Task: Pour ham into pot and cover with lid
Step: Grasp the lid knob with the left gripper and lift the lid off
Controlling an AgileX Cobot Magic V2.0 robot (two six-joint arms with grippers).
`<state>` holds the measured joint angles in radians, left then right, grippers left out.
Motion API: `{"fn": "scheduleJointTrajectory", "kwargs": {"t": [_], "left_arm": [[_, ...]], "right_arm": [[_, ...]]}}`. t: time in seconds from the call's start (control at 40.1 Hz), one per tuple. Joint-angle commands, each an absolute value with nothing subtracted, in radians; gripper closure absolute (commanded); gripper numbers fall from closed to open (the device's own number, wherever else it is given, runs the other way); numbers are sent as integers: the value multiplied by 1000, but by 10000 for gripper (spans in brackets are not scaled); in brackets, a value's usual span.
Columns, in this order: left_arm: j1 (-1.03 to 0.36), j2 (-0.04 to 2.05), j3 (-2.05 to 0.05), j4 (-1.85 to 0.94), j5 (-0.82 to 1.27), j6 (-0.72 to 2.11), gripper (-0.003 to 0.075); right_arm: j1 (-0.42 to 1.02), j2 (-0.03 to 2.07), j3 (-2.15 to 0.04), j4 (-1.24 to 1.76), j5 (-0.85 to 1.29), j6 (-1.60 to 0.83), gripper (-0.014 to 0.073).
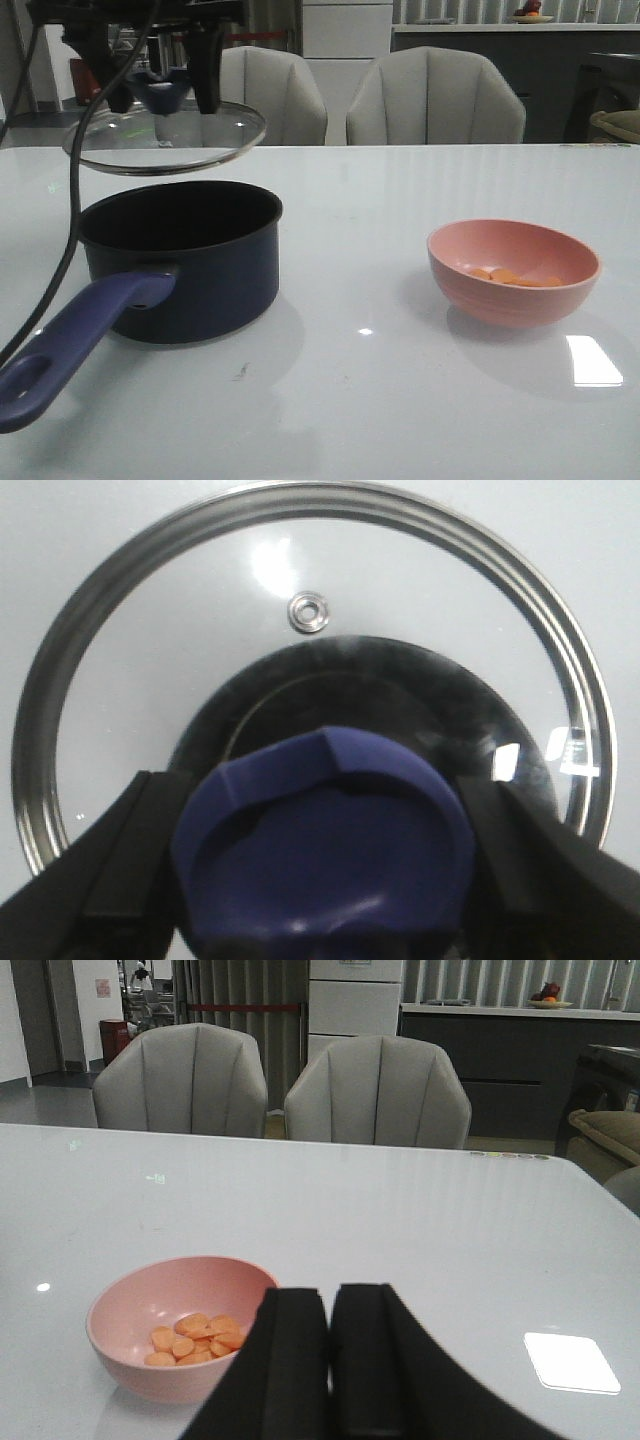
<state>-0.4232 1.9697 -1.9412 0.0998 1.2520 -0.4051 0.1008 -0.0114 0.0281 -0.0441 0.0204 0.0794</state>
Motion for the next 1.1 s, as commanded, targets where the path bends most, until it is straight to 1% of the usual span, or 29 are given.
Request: {"fn": "scheduleJointTrajectory", "kwargs": {"t": [0.0, 0.225, 0.374, 0.499, 0.624, 0.774, 1.073], "left_arm": [[-368, 1851, -1943, 148, 1269, -377, 357], [-152, 1743, -1762, 144, 1249, -326, 357], [-15, 1716, -1636, 72, 1178, -253, 357], [66, 1716, -1531, -22, 1086, -192, 357], [103, 1716, -1451, -38, 984, -163, 357], [105, 1726, -1384, -41, 870, -113, 357], [103, 1846, -1380, -112, 887, -54, 356]], "right_arm": [[94, -31, 22, -42, -57, 74, 433], [94, -31, 22, -42, -57, 74, 433], [94, -31, 22, -42, -57, 74, 433], [94, -31, 22, -42, -57, 74, 433], [94, -31, 22, -42, -57, 74, 433], [94, -31, 22, -42, -57, 74, 433], [94, -31, 22, -42, -57, 74, 433]]}}
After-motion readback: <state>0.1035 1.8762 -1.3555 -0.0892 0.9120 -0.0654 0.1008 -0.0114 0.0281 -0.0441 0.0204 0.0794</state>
